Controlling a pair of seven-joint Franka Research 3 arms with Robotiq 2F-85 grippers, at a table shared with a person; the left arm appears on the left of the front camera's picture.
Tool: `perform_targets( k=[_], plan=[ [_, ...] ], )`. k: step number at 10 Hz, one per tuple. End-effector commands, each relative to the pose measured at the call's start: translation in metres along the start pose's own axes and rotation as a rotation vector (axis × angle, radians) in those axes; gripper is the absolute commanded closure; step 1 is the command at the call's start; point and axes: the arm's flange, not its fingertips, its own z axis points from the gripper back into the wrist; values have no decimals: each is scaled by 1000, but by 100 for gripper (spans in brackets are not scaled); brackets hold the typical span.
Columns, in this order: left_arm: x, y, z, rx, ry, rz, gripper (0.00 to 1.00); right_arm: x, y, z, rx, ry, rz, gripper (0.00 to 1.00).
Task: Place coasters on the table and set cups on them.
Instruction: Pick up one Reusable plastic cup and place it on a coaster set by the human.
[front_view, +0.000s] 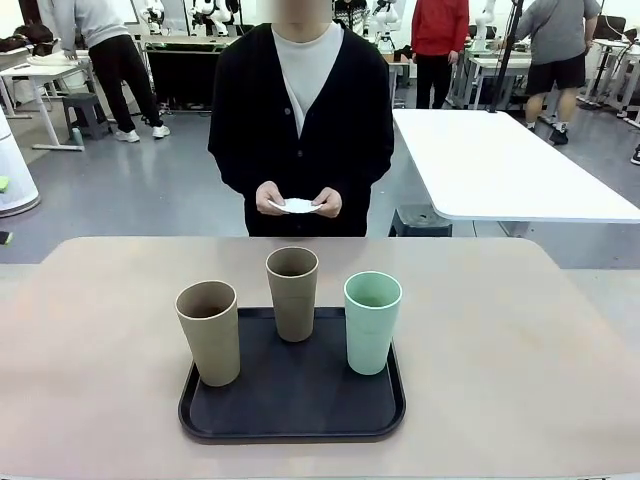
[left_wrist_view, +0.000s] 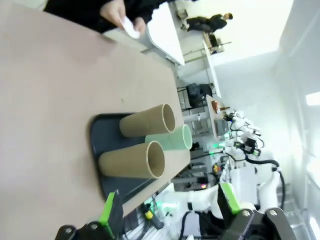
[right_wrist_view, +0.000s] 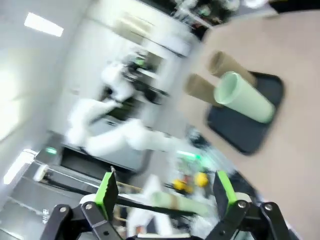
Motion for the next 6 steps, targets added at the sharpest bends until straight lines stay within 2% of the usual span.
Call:
perform_targets(
  k=[1,4,6],
  plan=[
    [-11,4,2,35,11,-7,0,-17,-15,-2,198,-67,-153,0],
    [-14,0,7,72,34,11,0,-25,-23,8,149,-43,-243,0],
    [-13,0,3,83,41,12,0,-24,-35,9,49,-15,-317,0]
  ],
)
